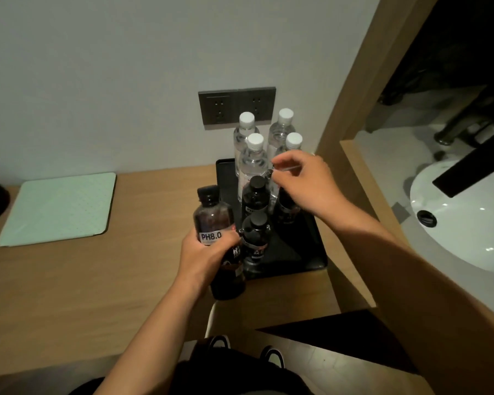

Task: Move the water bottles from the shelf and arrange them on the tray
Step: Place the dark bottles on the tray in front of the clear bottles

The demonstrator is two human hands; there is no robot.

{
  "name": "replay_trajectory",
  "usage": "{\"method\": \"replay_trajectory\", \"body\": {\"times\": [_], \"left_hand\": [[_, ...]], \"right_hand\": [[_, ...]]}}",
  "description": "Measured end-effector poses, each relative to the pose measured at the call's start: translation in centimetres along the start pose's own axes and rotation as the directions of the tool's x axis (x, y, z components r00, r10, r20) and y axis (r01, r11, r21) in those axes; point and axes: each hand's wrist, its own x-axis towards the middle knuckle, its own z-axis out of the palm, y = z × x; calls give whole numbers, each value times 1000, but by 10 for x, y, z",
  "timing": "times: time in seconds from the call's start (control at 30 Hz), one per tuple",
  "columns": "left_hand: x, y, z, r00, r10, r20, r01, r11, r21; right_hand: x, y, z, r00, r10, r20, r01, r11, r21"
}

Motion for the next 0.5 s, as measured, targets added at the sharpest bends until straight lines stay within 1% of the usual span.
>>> {"method": "replay_trajectory", "body": {"times": [0.07, 0.1, 0.2, 0.27, 0.37, 0.5], "left_hand": [[5, 0, -2, 999, -41, -26, 40, 998, -44], [7, 0, -4, 998, -53, -32, 51, 997, -50], [14, 0, -11, 998, -55, -41, 54, 998, -42], [19, 2, -13, 998, -39, -40, 38, 998, -44], [26, 6, -16, 999, -14, -38, 13, 1000, -26], [41, 13, -23, 1000, -1, 0, 1, 999, -40]], "right_hand": [[19, -4, 3, 999, -35, 24, 38, 990, -135], [27, -5, 5, 998, -59, 9, 59, 982, -180], [55, -13, 4, 986, -117, -115, 90, 971, -219], [72, -21, 3, 980, -142, -142, 106, 967, -230], [98, -28, 9, 985, -152, -86, 118, 940, -319], [129, -31, 27, 991, -124, 55, 135, 881, -454]]}}
